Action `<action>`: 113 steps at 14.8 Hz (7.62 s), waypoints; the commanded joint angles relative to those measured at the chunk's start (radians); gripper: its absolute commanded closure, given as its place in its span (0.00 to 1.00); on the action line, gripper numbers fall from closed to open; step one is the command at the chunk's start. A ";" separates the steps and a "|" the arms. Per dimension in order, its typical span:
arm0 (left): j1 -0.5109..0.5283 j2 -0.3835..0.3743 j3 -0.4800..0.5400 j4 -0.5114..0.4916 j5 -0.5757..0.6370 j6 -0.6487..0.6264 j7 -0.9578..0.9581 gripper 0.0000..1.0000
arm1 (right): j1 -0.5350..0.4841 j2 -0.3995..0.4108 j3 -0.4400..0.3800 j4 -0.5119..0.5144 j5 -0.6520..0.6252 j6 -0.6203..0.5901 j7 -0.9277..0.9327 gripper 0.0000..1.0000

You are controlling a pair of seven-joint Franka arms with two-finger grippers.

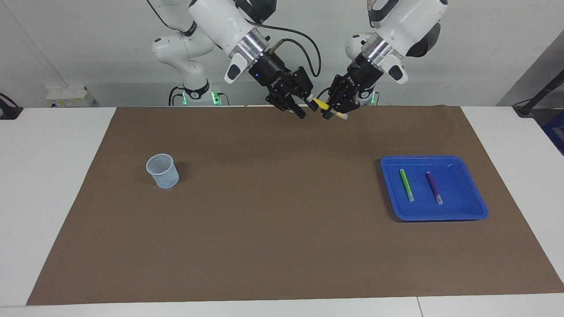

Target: Right arm passes pens to left for tray arrangement

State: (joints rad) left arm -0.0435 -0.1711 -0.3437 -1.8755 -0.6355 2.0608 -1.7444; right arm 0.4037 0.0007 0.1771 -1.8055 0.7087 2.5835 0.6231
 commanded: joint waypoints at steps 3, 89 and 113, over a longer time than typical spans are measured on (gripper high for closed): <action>0.008 -0.028 0.008 -0.017 0.019 -0.034 0.026 1.00 | -0.060 -0.010 0.002 -0.018 0.006 -0.049 -0.135 0.00; 0.576 0.331 0.029 -0.024 0.740 -0.020 2.017 0.00 | -0.418 -0.005 -0.169 0.195 -0.726 -1.091 -0.818 0.00; 0.068 0.163 0.354 0.295 0.703 -0.588 1.720 0.00 | -0.418 -0.005 -0.169 0.195 -0.726 -1.091 -0.818 0.00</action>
State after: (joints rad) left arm 0.1140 -0.0010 -0.0845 -1.6093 0.0813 1.5153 -0.0216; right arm -0.0066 0.0078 0.0029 -1.6036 -0.0127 1.4879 -0.1898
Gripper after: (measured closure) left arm 0.000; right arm 0.000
